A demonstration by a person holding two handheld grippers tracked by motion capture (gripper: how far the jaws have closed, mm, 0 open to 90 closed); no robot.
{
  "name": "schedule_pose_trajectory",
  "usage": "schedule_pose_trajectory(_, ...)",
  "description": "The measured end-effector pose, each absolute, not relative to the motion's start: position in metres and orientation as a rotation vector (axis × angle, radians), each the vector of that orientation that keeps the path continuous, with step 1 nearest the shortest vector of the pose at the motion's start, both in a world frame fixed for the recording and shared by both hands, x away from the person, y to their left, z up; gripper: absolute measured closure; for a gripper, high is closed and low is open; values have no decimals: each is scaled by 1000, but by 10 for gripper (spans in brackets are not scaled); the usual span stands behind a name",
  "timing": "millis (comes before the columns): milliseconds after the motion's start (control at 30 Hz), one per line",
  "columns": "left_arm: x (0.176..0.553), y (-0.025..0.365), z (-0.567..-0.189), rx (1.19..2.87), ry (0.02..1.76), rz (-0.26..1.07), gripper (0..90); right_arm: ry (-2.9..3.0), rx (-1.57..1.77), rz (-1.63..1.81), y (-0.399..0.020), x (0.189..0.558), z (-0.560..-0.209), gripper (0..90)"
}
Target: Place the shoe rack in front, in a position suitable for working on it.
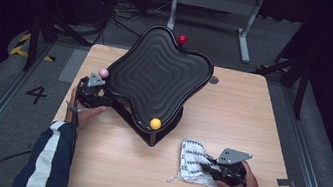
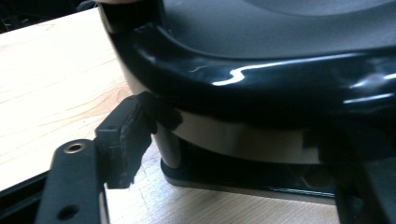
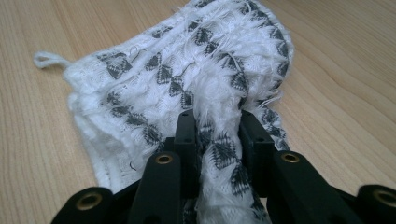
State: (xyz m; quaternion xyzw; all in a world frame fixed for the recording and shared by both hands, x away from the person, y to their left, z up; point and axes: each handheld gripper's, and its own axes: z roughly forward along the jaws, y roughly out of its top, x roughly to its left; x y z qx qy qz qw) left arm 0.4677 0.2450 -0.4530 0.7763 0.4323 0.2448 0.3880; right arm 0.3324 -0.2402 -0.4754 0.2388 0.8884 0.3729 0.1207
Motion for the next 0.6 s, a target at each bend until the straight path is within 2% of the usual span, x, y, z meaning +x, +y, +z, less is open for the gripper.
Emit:
schedule_pose_trajectory(233, 463, 248, -452, 1961, 1080, 574, 327, 2592, 681, 1077, -241, 332, -475, 727)
schedule_pose_trajectory(600, 438, 230, -444, 2050, 908, 511, 371, 2596, 684, 1070, -248, 331, -474, 726)
